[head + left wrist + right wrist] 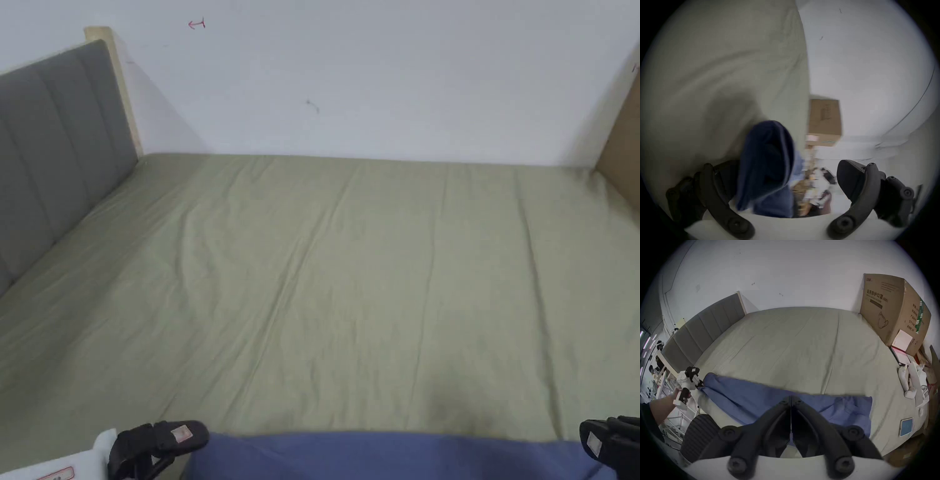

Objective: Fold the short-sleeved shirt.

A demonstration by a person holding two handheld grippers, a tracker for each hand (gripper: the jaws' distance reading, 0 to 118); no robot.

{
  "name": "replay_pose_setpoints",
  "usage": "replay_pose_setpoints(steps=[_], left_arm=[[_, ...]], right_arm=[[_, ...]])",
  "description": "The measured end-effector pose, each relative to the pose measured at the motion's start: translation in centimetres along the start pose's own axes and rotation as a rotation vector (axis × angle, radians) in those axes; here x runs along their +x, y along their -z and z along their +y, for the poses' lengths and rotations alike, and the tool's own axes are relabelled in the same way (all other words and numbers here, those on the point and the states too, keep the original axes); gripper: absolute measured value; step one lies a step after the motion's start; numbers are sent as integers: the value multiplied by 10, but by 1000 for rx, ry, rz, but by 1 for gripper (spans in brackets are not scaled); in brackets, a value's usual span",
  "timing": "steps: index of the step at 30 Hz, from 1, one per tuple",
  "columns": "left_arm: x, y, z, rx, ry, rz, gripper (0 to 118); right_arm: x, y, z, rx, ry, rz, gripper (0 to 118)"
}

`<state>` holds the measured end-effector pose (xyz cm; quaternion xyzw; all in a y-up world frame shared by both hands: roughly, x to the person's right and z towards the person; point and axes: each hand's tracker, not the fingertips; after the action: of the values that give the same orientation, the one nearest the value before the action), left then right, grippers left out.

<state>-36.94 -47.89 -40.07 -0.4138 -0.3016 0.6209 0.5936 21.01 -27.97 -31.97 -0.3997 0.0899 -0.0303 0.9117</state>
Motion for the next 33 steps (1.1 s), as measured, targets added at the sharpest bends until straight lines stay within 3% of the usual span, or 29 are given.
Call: replay_pose_setpoints(steps=[2, 4, 6, 7, 8, 9, 10, 11, 12, 15, 19, 23, 25, 27, 31, 33], left_arm=[[-14, 17, 7, -51, -54, -12, 116], [-15, 32, 9, -108, 11, -19, 116], [-20, 42, 15, -178, 117, -38, 114], [-21, 44, 17, -188, 130, -26, 105], [-22, 43, 19, -169, 148, 31, 64], [-25, 44, 19, -146, 165, 108, 6], [-28, 51, 19, -130, 234, 366, 6], [-34, 45, 17, -140, 305, 458, 6], [-15, 46, 5, -121, 322, 287, 6], [12, 47, -10, -87, 394, 449, 6], [66, 38, -22, -53, 615, 619, 6], [117, 22, -35, 76, 900, 1148, 7], [127, 23, -41, 91, 946, 1273, 7], [135, 27, -46, 87, 877, 1212, 7], [155, 66, -71, 40, 755, 907, 7], [158, 105, -86, -69, 692, 784, 7]], right_arm=[[-2, 1, 5, 2, -3, -4, 0], [-4, -1, 12, 26, 3, 3, 0], [-1, -2, 21, 48, 60, 60, 0], [0, -2, 24, 53, 85, 78, 0], [1, -3, 26, 60, 103, 85, 0], [1, -4, 27, 63, 106, 83, 0], [1, -4, 28, 66, 94, 70, 0], [-2, -5, 28, 76, 52, 36, 0], [-4, -5, 28, 71, 20, 22, 0], [-7, -4, 24, 47, -10, 30, 0], [-7, -10, 18, 55, -9, 43, 0], [-5, -19, 14, 71, -4, 60, 0], [-3, -25, 12, 84, 2, 70, 0], [0, -29, 10, 95, 11, 75, 0], [4, -38, 4, 108, 25, 83, 0], [6, -43, 1, 112, 27, 85, 0]])
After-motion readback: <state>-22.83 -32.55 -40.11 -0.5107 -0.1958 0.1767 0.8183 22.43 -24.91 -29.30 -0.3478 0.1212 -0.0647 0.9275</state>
